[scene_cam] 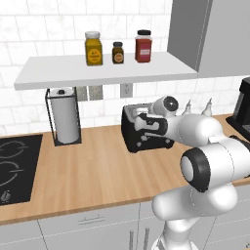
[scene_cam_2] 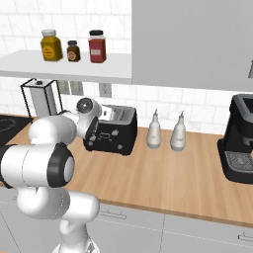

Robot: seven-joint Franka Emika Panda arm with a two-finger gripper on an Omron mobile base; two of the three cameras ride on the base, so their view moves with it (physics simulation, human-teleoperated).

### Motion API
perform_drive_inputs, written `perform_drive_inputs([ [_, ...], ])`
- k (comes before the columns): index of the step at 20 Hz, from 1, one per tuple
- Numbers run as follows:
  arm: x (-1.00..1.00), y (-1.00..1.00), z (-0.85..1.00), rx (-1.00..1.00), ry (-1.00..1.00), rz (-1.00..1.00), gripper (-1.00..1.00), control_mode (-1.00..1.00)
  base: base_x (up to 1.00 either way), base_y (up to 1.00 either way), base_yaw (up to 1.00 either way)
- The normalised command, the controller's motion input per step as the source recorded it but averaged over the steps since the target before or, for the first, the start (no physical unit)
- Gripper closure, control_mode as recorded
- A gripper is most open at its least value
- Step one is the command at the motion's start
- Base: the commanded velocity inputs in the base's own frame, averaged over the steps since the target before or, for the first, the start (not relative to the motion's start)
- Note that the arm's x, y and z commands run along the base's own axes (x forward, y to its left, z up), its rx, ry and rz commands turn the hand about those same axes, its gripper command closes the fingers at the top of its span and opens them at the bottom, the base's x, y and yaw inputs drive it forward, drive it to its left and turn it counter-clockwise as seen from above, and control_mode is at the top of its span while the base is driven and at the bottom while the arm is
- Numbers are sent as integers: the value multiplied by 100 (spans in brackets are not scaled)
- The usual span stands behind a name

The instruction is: Start the toaster. Once the lever pops up, take the bread to the plate on the dining counter.

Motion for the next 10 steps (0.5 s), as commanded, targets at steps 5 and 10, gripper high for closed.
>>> perform_drive_inputs([
  [5,0,0,0,0,0,0,-100,-100,0,0,0],
  [10,0,0,0,0,0,0,-100,-100,0,0,0],
])
